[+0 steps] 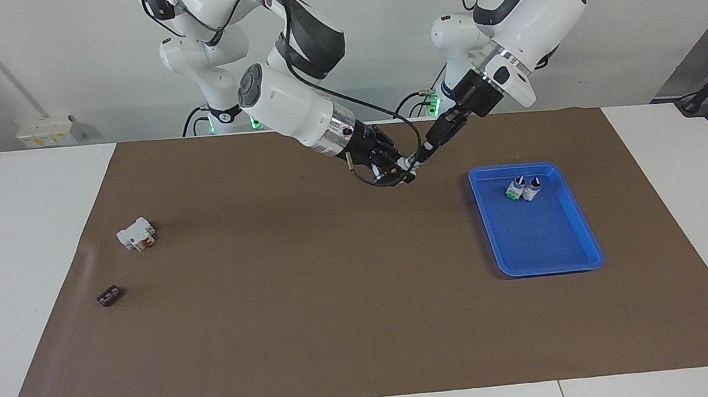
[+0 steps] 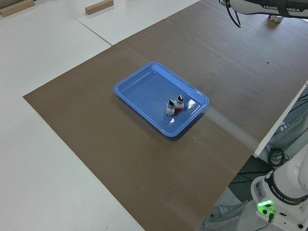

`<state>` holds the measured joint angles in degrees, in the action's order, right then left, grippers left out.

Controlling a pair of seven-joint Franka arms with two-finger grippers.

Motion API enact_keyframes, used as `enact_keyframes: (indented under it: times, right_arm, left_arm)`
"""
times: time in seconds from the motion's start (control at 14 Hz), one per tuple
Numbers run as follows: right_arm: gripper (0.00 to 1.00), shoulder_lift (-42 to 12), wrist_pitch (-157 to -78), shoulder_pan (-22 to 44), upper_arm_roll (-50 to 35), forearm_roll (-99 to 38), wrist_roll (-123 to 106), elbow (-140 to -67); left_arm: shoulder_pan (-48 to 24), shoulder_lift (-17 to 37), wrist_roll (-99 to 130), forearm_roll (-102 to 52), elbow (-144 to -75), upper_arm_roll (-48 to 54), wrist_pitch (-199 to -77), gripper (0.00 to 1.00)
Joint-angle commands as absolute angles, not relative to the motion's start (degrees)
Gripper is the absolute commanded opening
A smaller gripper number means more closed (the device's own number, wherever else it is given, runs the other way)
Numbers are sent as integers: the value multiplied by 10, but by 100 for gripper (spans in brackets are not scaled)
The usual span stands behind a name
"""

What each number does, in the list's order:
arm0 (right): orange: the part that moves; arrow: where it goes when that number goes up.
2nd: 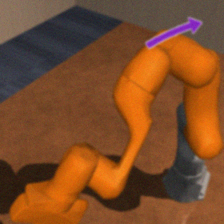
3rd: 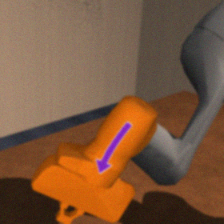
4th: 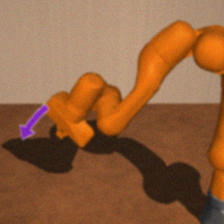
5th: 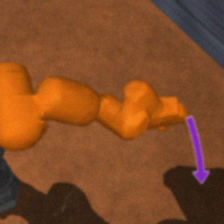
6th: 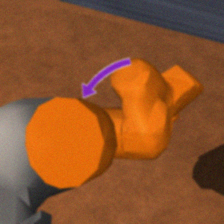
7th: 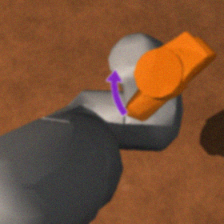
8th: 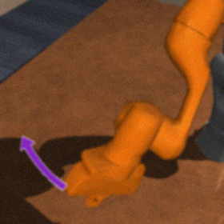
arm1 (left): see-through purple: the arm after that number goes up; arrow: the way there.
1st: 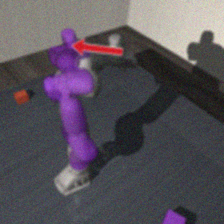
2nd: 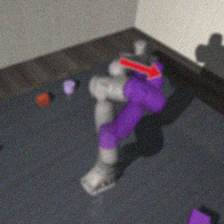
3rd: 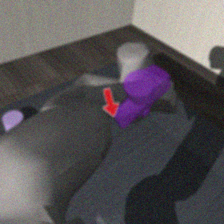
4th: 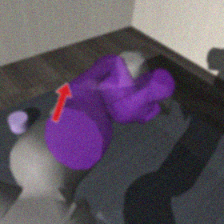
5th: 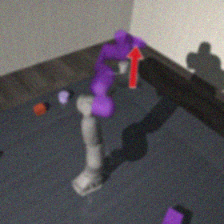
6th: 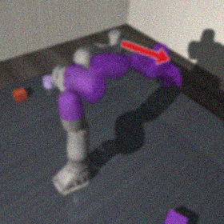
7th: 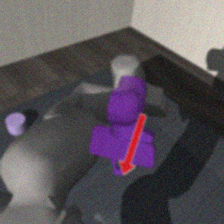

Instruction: Turn and place switch with both arms

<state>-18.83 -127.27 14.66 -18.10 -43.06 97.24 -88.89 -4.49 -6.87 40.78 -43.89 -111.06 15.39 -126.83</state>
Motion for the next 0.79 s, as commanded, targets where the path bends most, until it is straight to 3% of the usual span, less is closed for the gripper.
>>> enact_keyframes:
  times: [0.0,0.71]
  right_arm:
    - [0,-180,-1276,145,-184,-436,979,-895]
    - [0,-178,-1276,145,-184,-436,978,-895]
  left_arm:
    - [-52,-76,390,-439,-1124,148,-1287,25]
    - [-54,-76,360,-436,-1126,148,-1291,21]
